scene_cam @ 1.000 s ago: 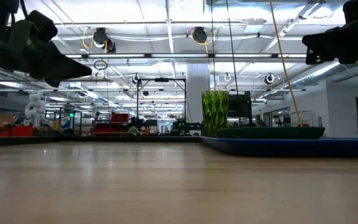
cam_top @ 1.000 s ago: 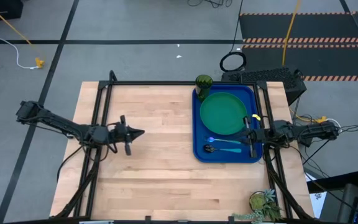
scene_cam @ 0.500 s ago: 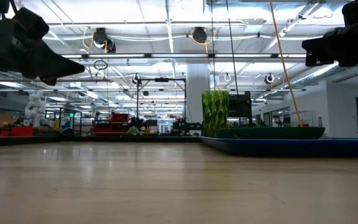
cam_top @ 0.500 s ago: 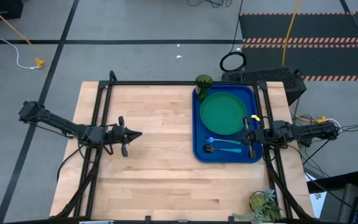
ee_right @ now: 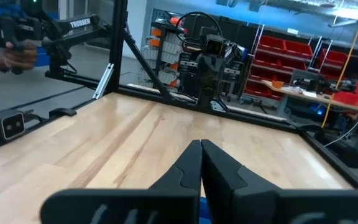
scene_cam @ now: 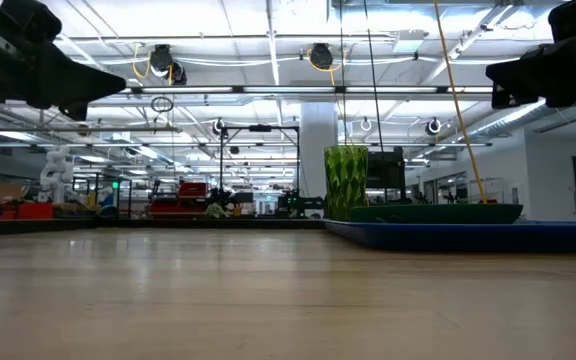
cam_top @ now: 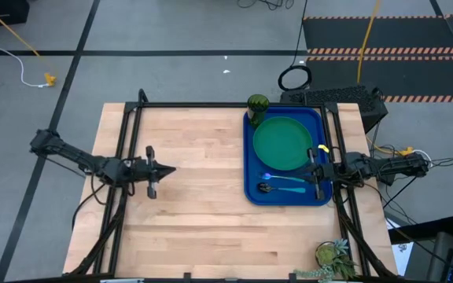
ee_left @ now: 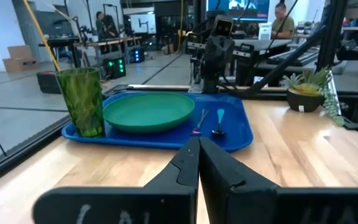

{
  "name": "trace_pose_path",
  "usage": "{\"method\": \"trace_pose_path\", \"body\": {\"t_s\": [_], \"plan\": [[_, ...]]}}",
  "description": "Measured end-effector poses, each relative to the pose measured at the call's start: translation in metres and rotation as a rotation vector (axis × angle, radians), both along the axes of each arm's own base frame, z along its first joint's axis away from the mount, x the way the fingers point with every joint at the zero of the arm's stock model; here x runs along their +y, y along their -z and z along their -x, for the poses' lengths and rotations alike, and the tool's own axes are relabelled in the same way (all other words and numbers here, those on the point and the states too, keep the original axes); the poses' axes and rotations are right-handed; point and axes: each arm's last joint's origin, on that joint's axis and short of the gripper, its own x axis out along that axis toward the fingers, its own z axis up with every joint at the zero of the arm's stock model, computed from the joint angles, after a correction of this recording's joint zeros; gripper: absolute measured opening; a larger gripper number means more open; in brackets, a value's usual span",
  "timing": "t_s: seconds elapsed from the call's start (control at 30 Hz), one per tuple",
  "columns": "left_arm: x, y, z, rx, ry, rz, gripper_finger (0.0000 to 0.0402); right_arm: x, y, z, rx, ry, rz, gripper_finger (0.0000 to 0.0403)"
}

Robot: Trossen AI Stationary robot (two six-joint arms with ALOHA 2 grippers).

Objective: Pick and place plate/cup/fork/spoon on tray
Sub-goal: Return to Home Position

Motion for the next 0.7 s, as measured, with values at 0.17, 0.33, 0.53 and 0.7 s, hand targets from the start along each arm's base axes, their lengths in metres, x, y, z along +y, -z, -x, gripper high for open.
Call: {"method": "trace_pose_path", "body": {"t_s": [0.17,0.33,0.53,0.7], "plan": [[0.001,0.000,0.004,-0.001,0.020,-0.015,0.0004,0.000,0.000,0.000,0.006,-0.002,-0.045,0.0000],[0.002,-0.002,0.007,-0.020,0.048,-0.041,0.0010,0.000,0.000,0.000,0.007,-0.002,-0.047,0.0000],[0.007,0.001,0.011,0.008,0.031,-0.060,0.0007,0.000,0.000,0.000,0.006,-0.002,-0.044,0.0000],[0.012,0.000,0.015,-0.003,0.026,-0.073,0.0003,0.000,0.000,0.000,0.006,-0.002,-0.044,0.0000]]}}
